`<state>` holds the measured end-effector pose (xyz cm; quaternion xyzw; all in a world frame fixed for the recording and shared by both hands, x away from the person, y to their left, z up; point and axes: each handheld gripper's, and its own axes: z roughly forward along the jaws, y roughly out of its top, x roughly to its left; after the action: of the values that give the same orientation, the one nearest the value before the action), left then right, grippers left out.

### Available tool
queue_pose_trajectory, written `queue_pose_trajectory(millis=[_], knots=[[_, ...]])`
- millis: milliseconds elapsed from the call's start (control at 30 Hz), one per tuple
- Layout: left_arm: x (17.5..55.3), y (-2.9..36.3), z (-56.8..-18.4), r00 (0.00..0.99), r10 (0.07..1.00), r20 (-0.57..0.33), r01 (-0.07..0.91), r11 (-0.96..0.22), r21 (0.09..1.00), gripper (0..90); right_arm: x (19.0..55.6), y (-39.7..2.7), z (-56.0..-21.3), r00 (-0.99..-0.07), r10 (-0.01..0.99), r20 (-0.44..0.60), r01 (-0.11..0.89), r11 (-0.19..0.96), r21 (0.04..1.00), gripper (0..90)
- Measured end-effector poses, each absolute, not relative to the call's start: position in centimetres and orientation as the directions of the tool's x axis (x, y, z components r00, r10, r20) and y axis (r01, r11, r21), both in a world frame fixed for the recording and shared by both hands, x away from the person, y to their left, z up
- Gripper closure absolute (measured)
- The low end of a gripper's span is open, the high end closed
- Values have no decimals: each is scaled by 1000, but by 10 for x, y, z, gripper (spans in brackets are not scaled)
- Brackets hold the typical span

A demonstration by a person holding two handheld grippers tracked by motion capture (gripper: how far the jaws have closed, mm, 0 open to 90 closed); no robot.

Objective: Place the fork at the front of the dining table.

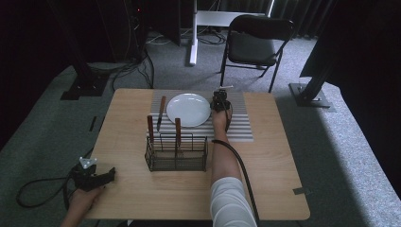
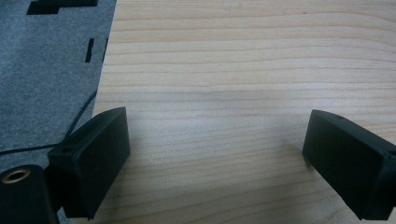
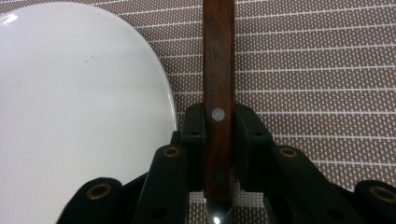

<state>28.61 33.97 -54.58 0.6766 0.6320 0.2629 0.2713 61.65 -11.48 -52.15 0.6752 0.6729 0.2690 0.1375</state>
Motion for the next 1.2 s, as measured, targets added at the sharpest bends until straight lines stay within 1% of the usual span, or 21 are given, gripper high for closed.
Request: queue_pose_trajectory(millis=[100, 133, 200, 267, 300, 367, 467, 533, 567, 600, 633, 700, 733, 800, 833, 867, 967, 1200], knots=[[286, 340, -546, 63, 998, 13, 713, -54, 699, 74, 616, -116, -522, -53, 981, 185, 831, -60, 553, 748], [286, 340, -546, 63, 998, 13, 713, -54, 699, 74, 616, -116, -522, -58, 979, 196, 829, -62, 555, 719], [286, 340, -546, 63, 998, 13, 713, -55, 699, 74, 615, -116, -522, -49, 982, 182, 828, -62, 557, 644], [286, 340, -546, 63, 998, 13, 713, -54, 699, 74, 615, -118, -521, -48, 983, 176, 829, -58, 556, 604], [286, 339, -546, 62, 998, 13, 714, -54, 698, 74, 614, -120, -521, -50, 982, 183, 829, -61, 555, 566], [286, 339, -546, 62, 998, 13, 713, -53, 699, 74, 612, -125, -521, -44, 980, 195, 832, -72, 550, 542], [286, 339, -546, 62, 998, 13, 714, -53, 698, 74, 609, -130, -519, -49, 975, 216, 831, -80, 551, 468], [286, 339, -546, 62, 998, 13, 714, -54, 698, 74, 607, -133, -517, -68, 972, 226, 829, -71, 554, 398], [286, 339, -546, 62, 998, 13, 714, -54, 698, 74, 606, -134, -516, -73, 972, 223, 829, -65, 555, 378], [286, 339, -546, 62, 998, 13, 714, -53, 698, 74, 605, -134, -515, -81, 971, 223, 829, -59, 556, 301], [286, 339, -546, 62, 998, 13, 714, -53, 698, 74, 603, -134, -514, -101, 971, 214, 831, -36, 556, 249], [286, 339, -546, 62, 998, 13, 714, -53, 698, 74, 599, -132, -512, -131, 973, 190, 826, 1, 564, 222], [286, 339, -546, 62, 998, 13, 714, -53, 698, 74, 597, -132, -511, -146, 970, 197, 824, 9, 566, 195], [286, 339, -546, 62, 998, 13, 714, -53, 698, 74, 593, -133, -508, -163, 966, 198, 808, 16, 588, 174], [286, 339, -546, 62, 998, 13, 714, -53, 698, 74, 592, -134, -507, -171, 964, 206, 801, 14, 599, 150], [286, 339, -546, 62, 998, 13, 714, -53, 698, 74, 590, -135, -508, -184, 959, 216, 781, 9, 624, 139], [286, 339, -546, 62, 998, 13, 714, -53, 698, 74, 586, -136, -506, -215, 954, 210, 782, 39, 622, 143], [286, 339, -546, 62, 998, 13, 714, -53, 698, 74, 573, -134, -502, -264, 936, 233, 773, 61, 632, 144]])
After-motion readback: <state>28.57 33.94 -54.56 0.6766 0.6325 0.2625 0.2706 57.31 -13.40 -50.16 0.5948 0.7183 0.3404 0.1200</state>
